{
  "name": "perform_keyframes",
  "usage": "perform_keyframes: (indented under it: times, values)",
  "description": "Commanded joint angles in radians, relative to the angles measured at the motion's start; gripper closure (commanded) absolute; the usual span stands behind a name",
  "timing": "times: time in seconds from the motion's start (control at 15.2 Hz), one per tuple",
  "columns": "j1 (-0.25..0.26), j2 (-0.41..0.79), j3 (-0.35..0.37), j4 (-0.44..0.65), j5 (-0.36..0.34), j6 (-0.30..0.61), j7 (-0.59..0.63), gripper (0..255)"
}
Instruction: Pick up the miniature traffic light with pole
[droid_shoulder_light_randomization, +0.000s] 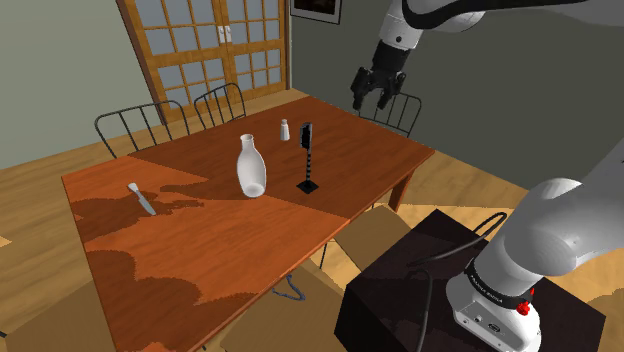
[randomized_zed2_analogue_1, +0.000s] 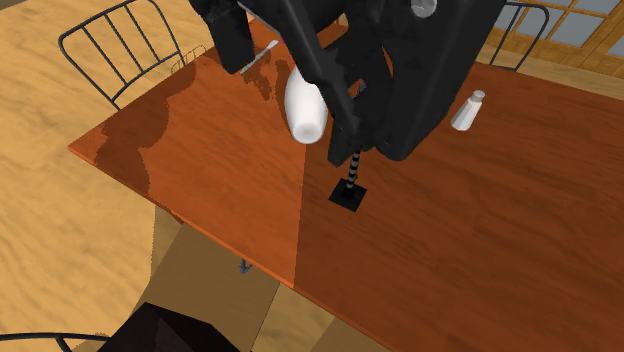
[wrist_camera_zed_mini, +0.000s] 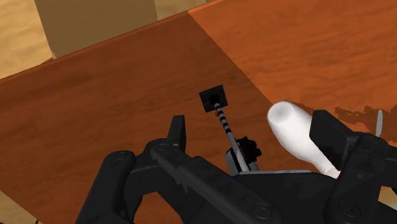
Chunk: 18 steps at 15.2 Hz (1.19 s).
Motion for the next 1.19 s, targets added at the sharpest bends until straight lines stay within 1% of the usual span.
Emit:
perform_keyframes:
  times: [0.0, 0.33, 0.59, 1.06, 1.12]
  values:
    - [0.002, 0.075, 0.002, 0.027, -0.004, 0.045, -0.009, 0]
    - [0.013, 0.264, 0.021, 0.129, -0.017, 0.124, -0.006, 0]
    - [0.021, 0.418, 0.033, 0.232, -0.034, 0.167, 0.001, 0]
    - [0.039, 0.695, 0.047, 0.467, -0.075, 0.196, 0.018, 0]
    - [0.040, 0.706, 0.047, 0.478, -0.076, 0.196, 0.019, 0]
